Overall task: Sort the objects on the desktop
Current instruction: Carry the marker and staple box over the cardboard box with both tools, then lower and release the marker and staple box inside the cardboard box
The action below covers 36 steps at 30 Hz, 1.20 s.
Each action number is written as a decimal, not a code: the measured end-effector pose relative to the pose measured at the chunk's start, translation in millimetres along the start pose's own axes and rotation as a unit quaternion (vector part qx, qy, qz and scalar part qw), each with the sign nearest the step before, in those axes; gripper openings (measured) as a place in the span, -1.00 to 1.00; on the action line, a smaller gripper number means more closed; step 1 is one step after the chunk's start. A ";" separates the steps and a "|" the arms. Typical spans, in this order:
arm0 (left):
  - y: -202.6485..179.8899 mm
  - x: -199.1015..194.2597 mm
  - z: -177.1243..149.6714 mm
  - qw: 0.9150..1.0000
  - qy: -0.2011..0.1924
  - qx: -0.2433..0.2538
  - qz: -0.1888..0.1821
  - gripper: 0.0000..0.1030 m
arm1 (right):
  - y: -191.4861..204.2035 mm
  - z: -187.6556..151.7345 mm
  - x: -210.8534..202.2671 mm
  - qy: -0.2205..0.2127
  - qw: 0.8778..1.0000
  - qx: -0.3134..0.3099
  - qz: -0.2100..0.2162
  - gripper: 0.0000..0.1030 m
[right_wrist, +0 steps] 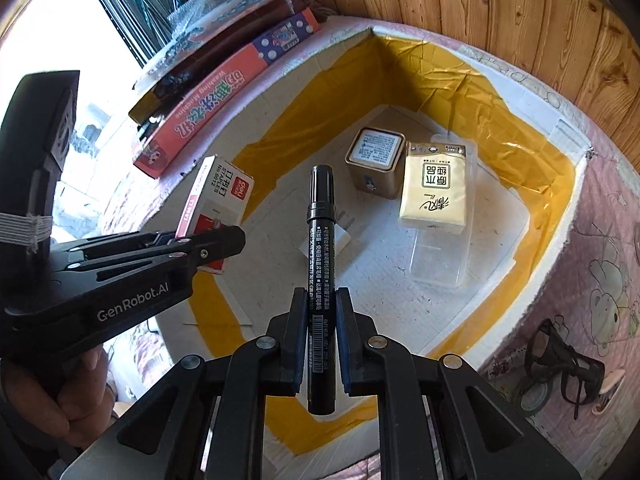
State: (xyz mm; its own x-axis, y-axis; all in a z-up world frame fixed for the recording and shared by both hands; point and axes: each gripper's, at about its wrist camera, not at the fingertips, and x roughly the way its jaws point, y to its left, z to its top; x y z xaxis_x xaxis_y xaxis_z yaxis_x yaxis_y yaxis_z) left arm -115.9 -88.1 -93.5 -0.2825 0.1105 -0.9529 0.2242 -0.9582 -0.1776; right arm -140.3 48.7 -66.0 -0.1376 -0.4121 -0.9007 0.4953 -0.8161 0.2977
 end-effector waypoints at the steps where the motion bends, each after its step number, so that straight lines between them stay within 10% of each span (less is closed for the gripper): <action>1: -1.2 2.9 0.3 1.000 0.004 0.003 0.002 -0.73 | -0.7 0.6 3.2 0.004 1.000 -0.001 -0.003 -0.72; 36: 8.3 37.6 0.1 0.997 0.067 -0.006 0.022 -0.64 | -16.5 13.6 32.7 0.039 0.998 0.045 0.005 -0.69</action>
State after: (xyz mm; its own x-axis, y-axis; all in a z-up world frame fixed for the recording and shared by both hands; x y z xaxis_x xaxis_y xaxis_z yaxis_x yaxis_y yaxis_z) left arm -124.8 -91.9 -130.8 -0.1450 0.1026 -0.9841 0.2444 -0.9601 -0.1361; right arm -164.6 43.2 -96.1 -0.0641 -0.3912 -0.9181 0.4173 -0.8462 0.3314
